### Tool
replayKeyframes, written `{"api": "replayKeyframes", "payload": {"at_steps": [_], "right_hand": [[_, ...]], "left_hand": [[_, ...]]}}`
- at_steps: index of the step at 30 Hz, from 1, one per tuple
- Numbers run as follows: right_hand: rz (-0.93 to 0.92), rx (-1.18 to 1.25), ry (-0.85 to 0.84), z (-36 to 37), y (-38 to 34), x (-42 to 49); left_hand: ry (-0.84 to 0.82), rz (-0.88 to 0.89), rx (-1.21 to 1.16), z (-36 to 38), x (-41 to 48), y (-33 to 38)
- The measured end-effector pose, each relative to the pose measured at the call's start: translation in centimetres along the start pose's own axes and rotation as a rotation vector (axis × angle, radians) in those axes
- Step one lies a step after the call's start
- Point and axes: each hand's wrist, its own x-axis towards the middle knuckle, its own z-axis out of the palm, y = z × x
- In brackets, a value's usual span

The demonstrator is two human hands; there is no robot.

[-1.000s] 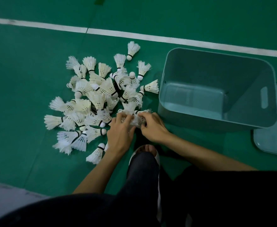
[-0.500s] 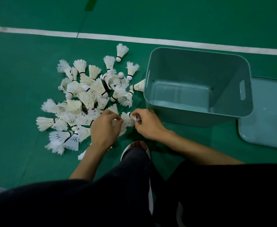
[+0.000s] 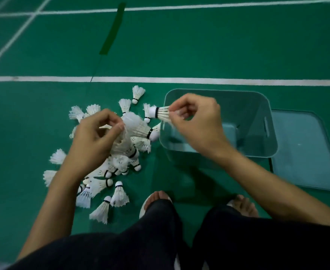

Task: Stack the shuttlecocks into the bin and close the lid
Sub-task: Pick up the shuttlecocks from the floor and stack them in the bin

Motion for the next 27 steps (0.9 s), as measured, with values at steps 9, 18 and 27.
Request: {"api": "replayKeyframes", "payload": {"at_steps": [9,18,27], "right_hand": [[0.706,-0.229,0.118,-7.8,12.7,6.1],[0.822,-0.296,-0.157,-2.9,18.3,8.9],[0.837,-0.191,-0.320,2.2,21.8,11.8]], "left_hand": [[-0.173,0.077,0.000,12.6,8.2,5.4],[-0.315,-0.375,-0.007,20.8,9.8,1.0],[-0.628,-0.549,0.095,22.9,13.0,-0.7]]}}
